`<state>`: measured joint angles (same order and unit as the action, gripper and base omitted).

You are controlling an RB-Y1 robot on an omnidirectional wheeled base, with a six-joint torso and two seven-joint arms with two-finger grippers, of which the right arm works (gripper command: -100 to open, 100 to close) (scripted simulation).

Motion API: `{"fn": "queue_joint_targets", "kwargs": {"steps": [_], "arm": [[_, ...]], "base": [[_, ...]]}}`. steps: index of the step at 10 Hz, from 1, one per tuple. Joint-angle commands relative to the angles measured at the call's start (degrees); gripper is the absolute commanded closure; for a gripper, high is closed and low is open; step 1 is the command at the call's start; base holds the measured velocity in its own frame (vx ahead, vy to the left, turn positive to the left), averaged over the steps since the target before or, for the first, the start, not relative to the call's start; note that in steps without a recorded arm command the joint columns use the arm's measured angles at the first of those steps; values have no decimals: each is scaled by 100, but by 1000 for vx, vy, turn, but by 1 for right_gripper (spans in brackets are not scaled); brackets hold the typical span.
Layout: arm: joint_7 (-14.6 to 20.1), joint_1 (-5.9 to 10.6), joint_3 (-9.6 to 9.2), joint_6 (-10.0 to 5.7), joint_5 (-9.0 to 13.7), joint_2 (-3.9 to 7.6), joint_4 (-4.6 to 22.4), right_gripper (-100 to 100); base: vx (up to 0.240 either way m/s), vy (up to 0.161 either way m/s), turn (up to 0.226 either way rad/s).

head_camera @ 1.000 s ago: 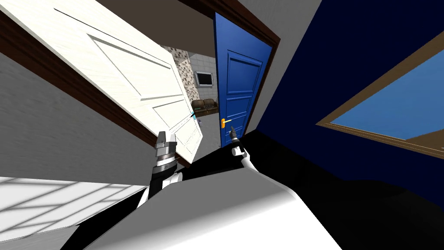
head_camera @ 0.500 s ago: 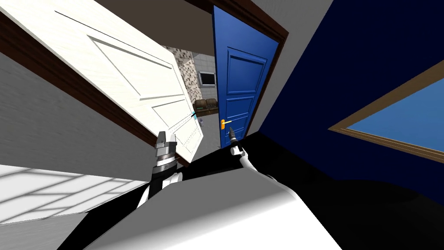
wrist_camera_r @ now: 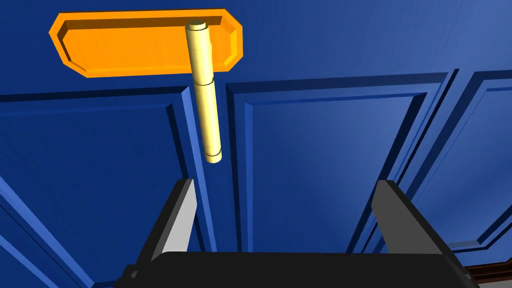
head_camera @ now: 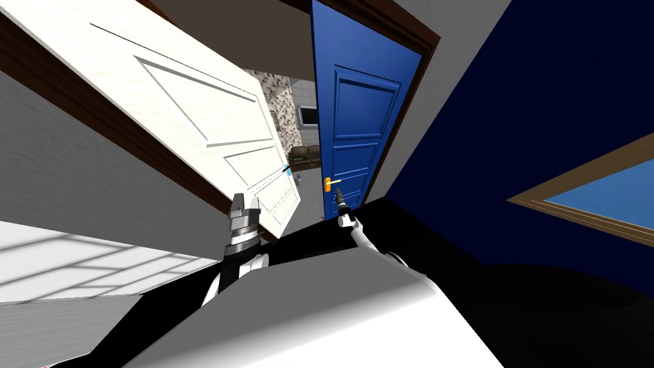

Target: Push the door open

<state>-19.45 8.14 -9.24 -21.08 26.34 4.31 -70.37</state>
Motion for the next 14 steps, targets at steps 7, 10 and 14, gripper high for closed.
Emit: {"fn": "queue_joint_targets", "kwargs": {"steps": [7, 10, 14], "arm": [[-321, 462, -81, -15, 258, -177, 860, -100], [-452, 656, -112, -13, 365, -281, 1209, -100], [-453, 706, -84, -38, 378, -197, 1301, -100]], "base": [[37, -138, 116], [43, -185, 127], [83, -69, 52]]}}
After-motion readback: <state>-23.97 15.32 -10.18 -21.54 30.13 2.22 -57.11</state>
